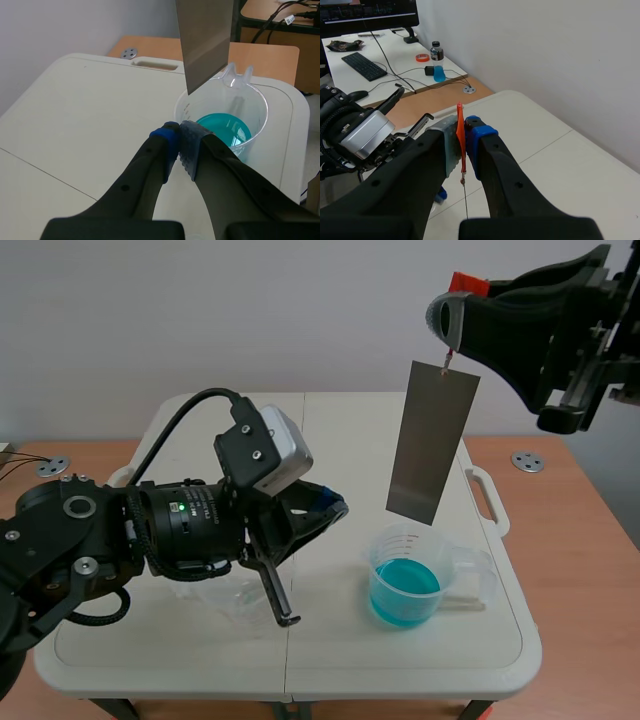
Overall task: Hold the metal plate by the orange handle, dip it into the blue solution, take it out and point at it, then put the plate back in the beaker on the left.
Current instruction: 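Raise the plate and point at it, then put the plate into the left beaker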
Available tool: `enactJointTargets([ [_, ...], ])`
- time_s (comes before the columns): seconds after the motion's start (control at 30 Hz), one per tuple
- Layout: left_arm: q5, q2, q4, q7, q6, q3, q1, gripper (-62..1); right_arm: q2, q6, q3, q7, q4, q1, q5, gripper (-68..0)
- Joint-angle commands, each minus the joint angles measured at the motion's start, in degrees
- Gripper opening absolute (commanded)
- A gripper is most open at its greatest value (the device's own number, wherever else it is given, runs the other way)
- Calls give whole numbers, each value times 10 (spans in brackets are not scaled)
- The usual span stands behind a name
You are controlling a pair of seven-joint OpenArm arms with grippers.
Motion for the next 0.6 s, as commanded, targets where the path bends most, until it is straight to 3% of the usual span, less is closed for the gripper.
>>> enactJointTargets([
  [0.0, -20, -19, 8, -10, 10, -22, -2, -590, 7, 4, 9, 7, 12, 5, 9, -662],
  [0.3, -129, -136, 25, -14, 34, -153, 55, -590, 7, 4, 9, 7, 12, 5, 9, -662],
  [0.57, -217, -254, 25, -14, 40, -274, 190, -590, 7, 4, 9, 7, 12, 6, 9, -662],
])
